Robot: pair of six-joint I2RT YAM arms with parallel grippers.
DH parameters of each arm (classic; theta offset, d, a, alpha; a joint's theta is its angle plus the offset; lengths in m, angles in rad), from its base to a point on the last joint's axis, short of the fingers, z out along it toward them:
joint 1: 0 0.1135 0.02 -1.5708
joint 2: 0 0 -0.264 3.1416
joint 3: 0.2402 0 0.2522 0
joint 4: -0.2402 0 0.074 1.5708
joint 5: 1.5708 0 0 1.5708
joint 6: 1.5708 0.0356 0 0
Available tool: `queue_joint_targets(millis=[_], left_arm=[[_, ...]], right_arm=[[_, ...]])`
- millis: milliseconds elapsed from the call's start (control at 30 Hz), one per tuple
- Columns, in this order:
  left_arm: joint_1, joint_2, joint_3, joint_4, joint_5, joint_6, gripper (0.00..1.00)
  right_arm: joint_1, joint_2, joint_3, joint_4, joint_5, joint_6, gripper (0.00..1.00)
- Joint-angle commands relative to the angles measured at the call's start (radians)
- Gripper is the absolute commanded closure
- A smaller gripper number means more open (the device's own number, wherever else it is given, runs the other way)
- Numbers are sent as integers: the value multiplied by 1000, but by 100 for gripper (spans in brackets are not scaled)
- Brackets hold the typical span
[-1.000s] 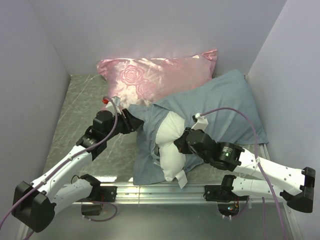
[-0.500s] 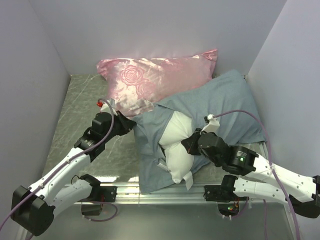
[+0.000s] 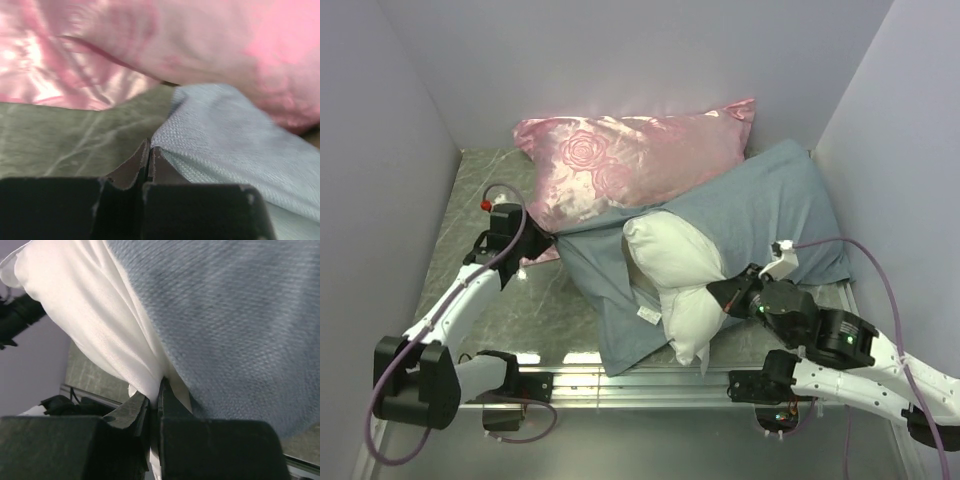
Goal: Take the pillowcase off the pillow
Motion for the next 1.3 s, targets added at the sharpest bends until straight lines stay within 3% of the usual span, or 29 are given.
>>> queue_joint_targets(millis=[0,167,300,400,433,533,567,700,833,1000,1133,1267], left_arm=[[119,44,55,18,0,3,99],[119,77,70,53,94,14,99],[21,100,93,63,126,79,97],[-42,87,106,87,204,107,70],[-51,68,109,86,213,106,48],[-56,-39,144,18,198,112,21],[-54,-63,162,-9,181,127,19],[-54,-162,283,-167,146,142,13],[-82,-231,256,-180,204,80,11],[-260,-324,61,-91,155,-6,5],[-319,-346,-48,69,227,-45,1],[-350,-328,-100,108,207,-62,1]], right_arm=[[-2,-98,43,-72,136,44,100],[0,-85,71,-66,127,26,100],[0,-2,103,102,39,-40,100],[0,117,166,201,-34,-93,100],[0,154,184,209,-38,-100,100],[0,269,223,262,-69,-129,100],[-2,312,226,281,-81,-142,100],[0,423,287,331,-121,-162,100],[-2,542,378,358,-164,-185,100],[-2,633,487,394,-253,-211,100],[3,688,485,445,-321,-214,100],[4,696,435,505,-357,-212,100]])
